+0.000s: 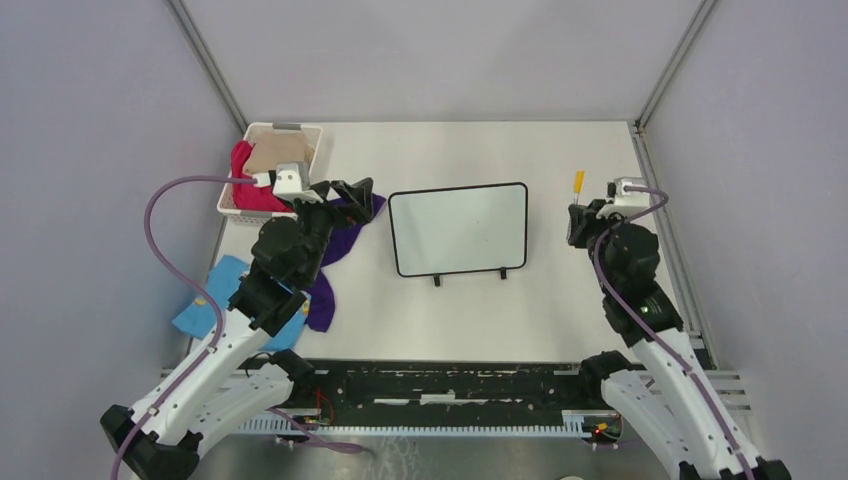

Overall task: Write a sentence on the whiteboard
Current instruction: Open the whiteboard marker at the center of the board.

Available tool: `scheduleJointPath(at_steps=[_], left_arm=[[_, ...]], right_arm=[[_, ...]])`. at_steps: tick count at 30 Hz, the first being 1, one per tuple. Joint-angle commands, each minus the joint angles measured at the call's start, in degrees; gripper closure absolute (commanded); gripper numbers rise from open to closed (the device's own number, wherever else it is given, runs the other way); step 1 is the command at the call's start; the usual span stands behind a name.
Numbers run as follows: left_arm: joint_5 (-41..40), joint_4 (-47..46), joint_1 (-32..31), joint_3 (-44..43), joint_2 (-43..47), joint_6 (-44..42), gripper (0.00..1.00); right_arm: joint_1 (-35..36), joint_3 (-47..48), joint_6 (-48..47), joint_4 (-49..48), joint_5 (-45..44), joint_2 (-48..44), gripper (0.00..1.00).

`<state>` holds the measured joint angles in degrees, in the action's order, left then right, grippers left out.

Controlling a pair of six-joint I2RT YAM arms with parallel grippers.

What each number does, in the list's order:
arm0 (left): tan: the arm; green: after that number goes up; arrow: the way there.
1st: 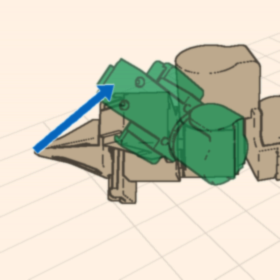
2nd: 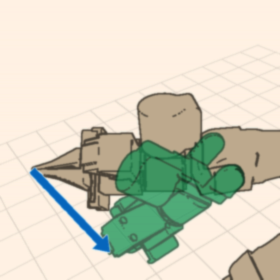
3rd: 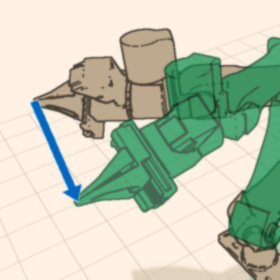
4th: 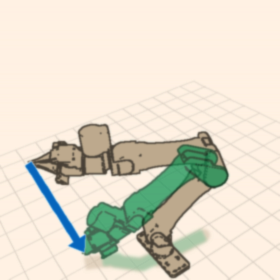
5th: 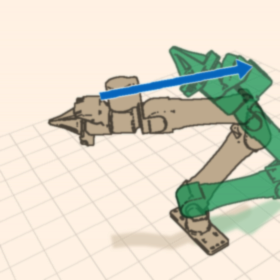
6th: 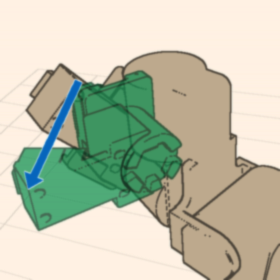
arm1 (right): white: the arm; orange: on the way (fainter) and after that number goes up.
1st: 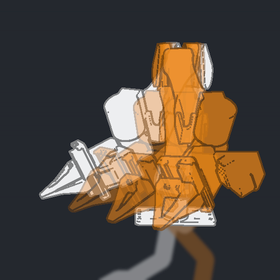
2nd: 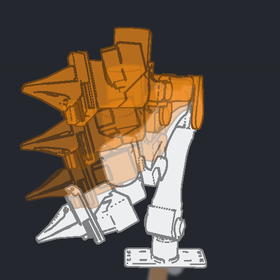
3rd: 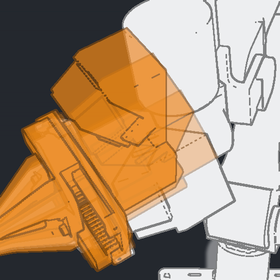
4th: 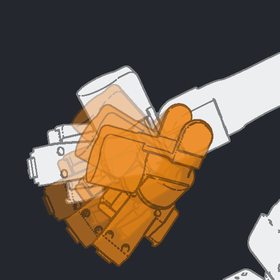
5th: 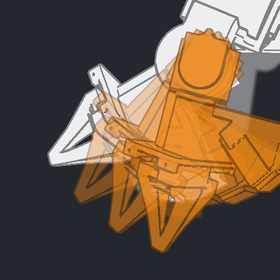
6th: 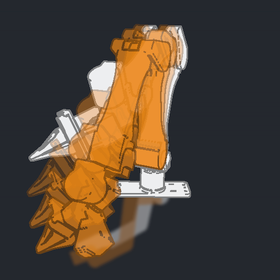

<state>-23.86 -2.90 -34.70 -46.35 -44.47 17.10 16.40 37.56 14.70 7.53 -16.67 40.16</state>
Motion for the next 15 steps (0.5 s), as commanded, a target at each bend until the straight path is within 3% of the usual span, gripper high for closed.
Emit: scheduleJointPath(at_steps=[1, 4, 9, 12, 15], left_arm=[[3.50, -8.89, -0.61, 2.08, -0.14, 3.10, 0.00], [8.71, -8.16, -0.64, 0.64, -1.19, 4.53, 0.00], [14.18, -3.47, -0.63, -3.95, -1.56, 3.98, 0.00], [31.54, -1.22, -0.63, -6.74, -3.12, 5.10, 0.00], [46.41, -6.10, -0.68, -4.78, -4.75, 10.79, 0.00]], right_arm=[[1.11, -0.46, -3.71, -4.14, 24.04, -6.91, 1.00], [3.59, -3.49, -3.79, -8.83, 39.45, -11.08, 1.00], [5.97, -10.22, 0.56, -15.99, 47.72, -15.62, 1.00], [6.70, -13.18, 4.89, -22.40, 49.36, -16.21, 1.00], [7.74, -16.14, 10.25, -32.02, 51.25, -15.07, 1.00]])
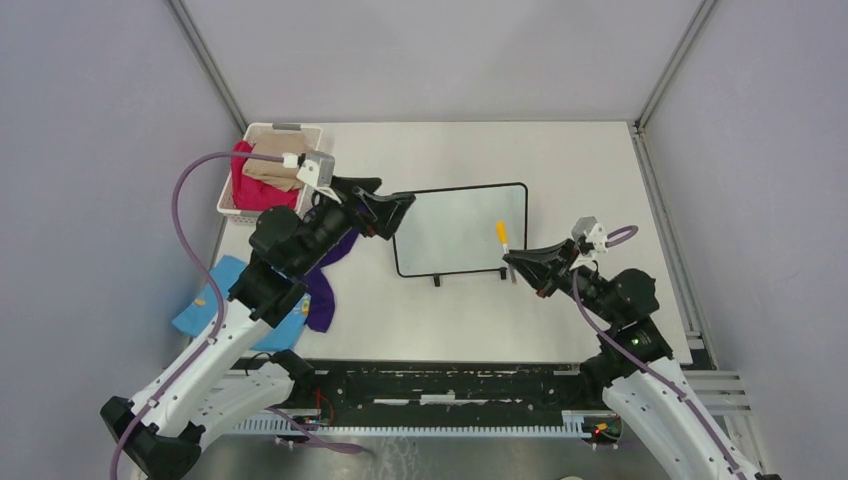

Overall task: Write a sentence on the whiteboard
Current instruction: Open the whiteboard marker at the center of the board.

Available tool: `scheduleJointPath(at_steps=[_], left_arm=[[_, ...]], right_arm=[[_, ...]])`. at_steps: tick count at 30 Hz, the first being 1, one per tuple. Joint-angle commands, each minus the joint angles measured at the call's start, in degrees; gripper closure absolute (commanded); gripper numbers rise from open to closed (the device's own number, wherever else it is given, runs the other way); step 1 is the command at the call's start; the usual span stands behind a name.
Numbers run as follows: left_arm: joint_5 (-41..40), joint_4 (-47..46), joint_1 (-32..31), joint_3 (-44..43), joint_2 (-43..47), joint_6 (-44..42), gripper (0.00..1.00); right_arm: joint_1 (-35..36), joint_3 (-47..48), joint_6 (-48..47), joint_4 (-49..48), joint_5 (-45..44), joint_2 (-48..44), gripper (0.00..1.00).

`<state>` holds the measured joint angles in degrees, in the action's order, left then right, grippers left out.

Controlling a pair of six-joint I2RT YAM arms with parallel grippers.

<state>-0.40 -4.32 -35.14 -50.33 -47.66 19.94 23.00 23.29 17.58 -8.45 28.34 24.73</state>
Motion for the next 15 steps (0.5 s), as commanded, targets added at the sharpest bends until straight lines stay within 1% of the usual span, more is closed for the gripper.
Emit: scheduleJointPath(at_steps=[1, 3, 6, 9, 15], left_arm=[[26.50, -8.48, -0.27, 0.46, -1.96, 10.26, 0.00], [29.34, -12.55, -0.56, 2.33, -2.53, 14.29, 0.00], [29.64, -14.08, -1.27, 2.59, -3.25, 16.65, 0.00], [30.55, -14.49, -2.28, 1.70, -3.76, 16.82, 0.00], [32.58, -14.76, -4.25, 2.05, -5.48, 14.58, 0.00]], right_arm=[[1.73, -3.02, 9.49, -19.50, 6.61, 1.16, 1.00], [3.65, -4.45, 12.51, -26.09, 6.69, 3.48, 1.00], [8.23, -4.47, 12.28, -29.76, 2.54, 6.09, 1.00], [12.90, -4.49, 11.05, -31.81, -3.03, 7.66, 1.00], [21.38, -3.38, 10.85, -37.44, -8.65, 12.61, 1.00]])
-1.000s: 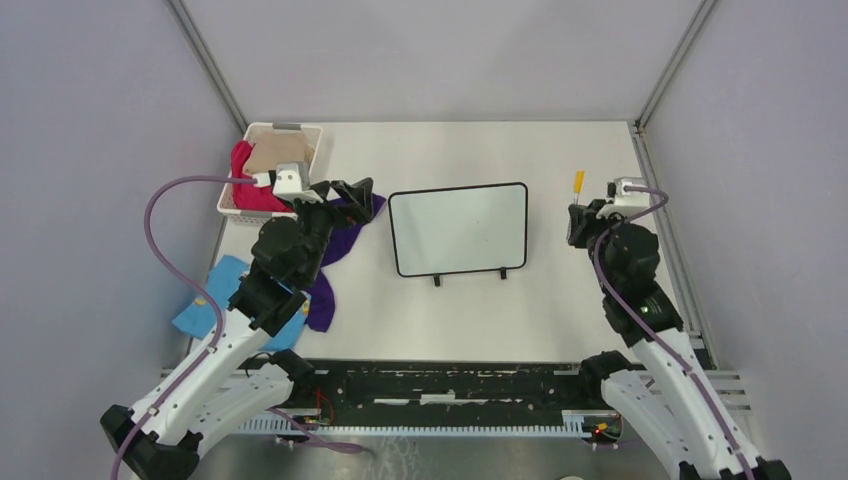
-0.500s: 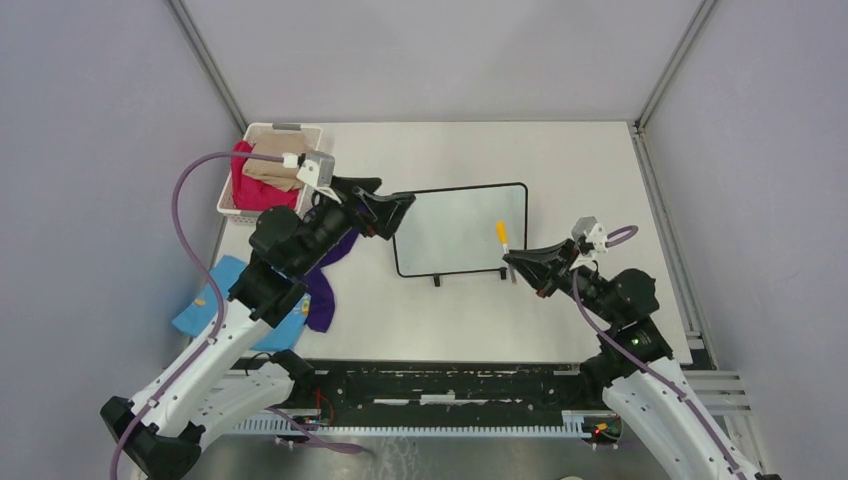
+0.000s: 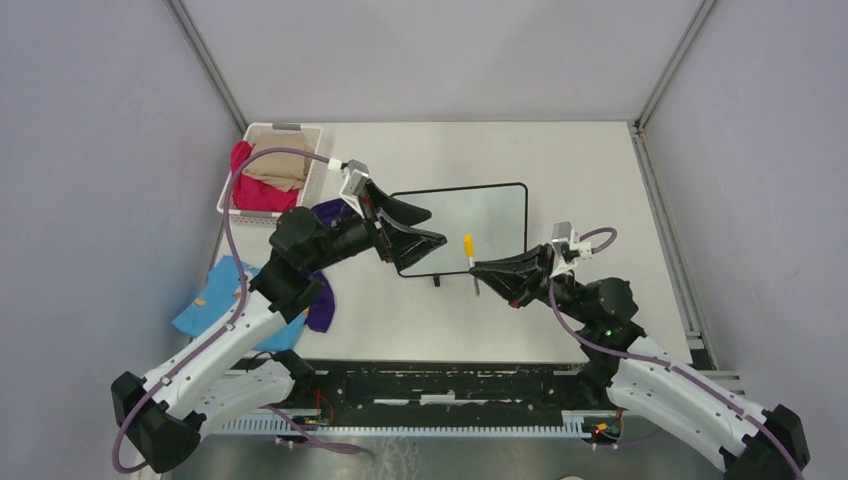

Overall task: Write a sentence on the whiteboard
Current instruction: Open the whiteboard marker at the center of the board.

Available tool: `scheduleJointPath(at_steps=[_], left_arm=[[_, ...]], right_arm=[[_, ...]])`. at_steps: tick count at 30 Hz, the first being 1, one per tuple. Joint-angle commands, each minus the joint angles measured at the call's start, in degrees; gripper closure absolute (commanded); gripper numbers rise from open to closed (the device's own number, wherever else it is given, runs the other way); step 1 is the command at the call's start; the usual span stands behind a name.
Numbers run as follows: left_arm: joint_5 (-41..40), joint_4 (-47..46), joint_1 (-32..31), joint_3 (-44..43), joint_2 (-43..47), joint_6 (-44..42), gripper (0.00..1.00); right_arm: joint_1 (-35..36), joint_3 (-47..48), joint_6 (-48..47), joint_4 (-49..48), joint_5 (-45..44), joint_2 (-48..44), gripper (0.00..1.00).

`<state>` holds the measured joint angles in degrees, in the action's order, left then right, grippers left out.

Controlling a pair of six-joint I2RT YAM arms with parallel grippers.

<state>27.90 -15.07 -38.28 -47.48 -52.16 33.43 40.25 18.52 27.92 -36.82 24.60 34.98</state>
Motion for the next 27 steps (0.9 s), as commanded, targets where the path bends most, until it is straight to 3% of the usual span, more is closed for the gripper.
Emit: scheduleJointPath(at_steps=[1, 8, 13, 16, 27], left_arm=[[4.89, -4.00, -1.40, -0.77, -1.43, 0.99, 0.00], [6.01, -1.53, -4.67, -1.67, -2.60, -2.44, 0.07], [5.70, 1.14, -5.61, -2.17, -2.46, -5.02, 0.17], [5.58, 2.06, -5.75, -2.41, -2.82, -5.43, 0.28], [5.64, 2.85, -6.15, -2.98, -3.20, -6.18, 0.51]], right_arm=[[5.17, 1.70, 0.50, -9.57, -5.44, 3.46, 1.00], [9.81, 3.77, 2.46, -12.40, -5.95, 8.89, 1.00], [10.73, 4.41, 2.58, -11.69, -7.59, 9.45, 1.00], [10.80, 5.17, 1.85, -10.09, -7.92, 9.73, 1.00], [10.78, 5.48, 0.27, -6.71, -9.44, 9.38, 1.00]])
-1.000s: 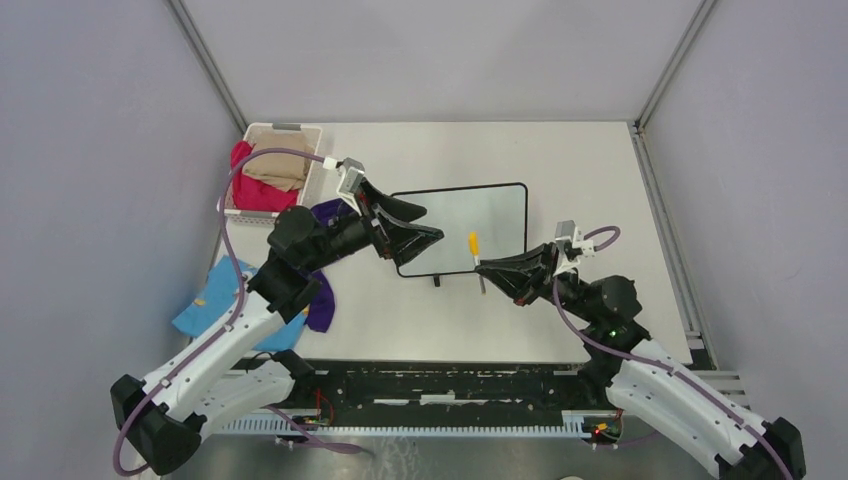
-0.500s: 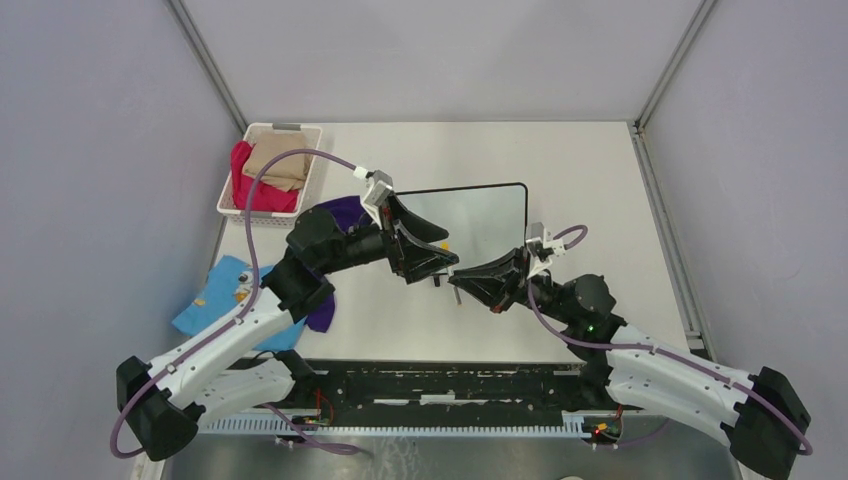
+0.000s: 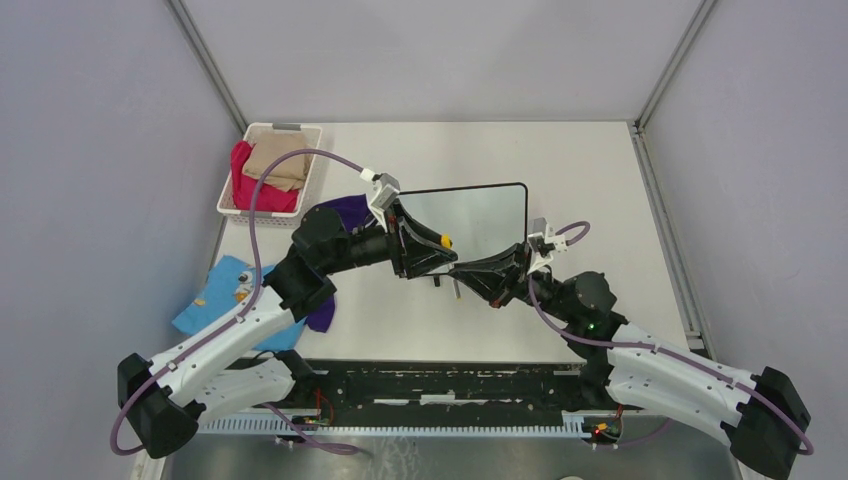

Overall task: Write a sentence on the whiteboard
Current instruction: Open the whiteboard marker at the center of the board.

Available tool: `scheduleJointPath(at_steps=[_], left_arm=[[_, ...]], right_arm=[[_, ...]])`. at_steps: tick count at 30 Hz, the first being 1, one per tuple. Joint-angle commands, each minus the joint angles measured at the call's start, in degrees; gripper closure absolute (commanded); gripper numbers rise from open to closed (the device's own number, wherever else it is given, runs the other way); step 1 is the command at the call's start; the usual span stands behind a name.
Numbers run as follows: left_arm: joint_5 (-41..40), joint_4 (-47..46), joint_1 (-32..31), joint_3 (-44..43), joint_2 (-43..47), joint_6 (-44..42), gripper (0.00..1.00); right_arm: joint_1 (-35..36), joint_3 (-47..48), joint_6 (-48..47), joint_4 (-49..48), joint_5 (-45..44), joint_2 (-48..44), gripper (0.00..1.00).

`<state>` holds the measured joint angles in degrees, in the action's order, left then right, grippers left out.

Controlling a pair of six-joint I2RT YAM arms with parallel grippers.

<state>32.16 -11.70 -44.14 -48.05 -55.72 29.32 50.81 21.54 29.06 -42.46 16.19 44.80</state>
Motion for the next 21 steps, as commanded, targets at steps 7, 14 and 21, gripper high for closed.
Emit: scheduleJointPath(at_steps=[7, 14, 21], left_arm=[[2.09, -1.13, -0.72, -2.22, 0.36, -1.64, 0.76], [4.37, -3.51, -0.95, -1.81, 0.67, 0.35, 0.98], [9.39, -9.91, -0.95, -1.47, 1.04, 5.71, 0.98]], right_arm=[[0.24, 2.54, -0.70, -0.52, -0.77, -0.55, 1.00], [0.26, 2.78, -0.33, 0.17, 2.09, -1.96, 0.64], [0.27, 3.69, 1.93, -0.02, 5.62, -2.54, 0.47]])
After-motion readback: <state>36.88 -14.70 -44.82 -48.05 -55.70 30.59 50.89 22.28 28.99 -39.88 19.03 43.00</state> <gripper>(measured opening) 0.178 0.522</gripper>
